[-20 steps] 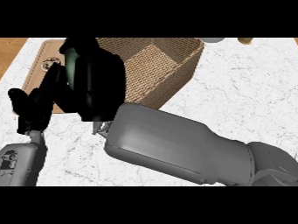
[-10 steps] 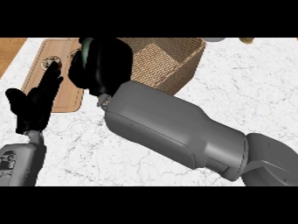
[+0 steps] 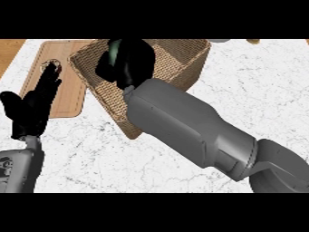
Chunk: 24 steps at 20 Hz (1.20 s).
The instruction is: Pick the eggplant from the placemat and place it in the basket
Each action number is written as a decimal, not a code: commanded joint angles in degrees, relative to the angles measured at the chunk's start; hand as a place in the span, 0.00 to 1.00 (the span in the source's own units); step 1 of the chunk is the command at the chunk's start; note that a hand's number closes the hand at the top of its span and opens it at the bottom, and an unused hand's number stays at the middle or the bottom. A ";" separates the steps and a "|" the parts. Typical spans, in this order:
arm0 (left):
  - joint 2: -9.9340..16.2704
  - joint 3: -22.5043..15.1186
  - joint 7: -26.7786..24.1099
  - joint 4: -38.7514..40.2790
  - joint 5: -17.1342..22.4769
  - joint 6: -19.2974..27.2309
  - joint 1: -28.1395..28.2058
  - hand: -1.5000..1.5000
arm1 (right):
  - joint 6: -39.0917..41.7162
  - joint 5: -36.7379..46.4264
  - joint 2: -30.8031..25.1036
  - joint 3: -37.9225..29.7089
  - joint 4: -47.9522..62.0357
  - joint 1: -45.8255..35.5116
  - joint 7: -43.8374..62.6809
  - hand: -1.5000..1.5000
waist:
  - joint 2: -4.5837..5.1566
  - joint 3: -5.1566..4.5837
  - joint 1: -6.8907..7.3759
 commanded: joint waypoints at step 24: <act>-0.54 0.26 0.07 1.38 -0.14 0.01 -0.84 0.50 | 23.22 12.56 -0.01 10.22 20.60 -9.62 -13.04 1.00 | -0.04 -0.02 -0.65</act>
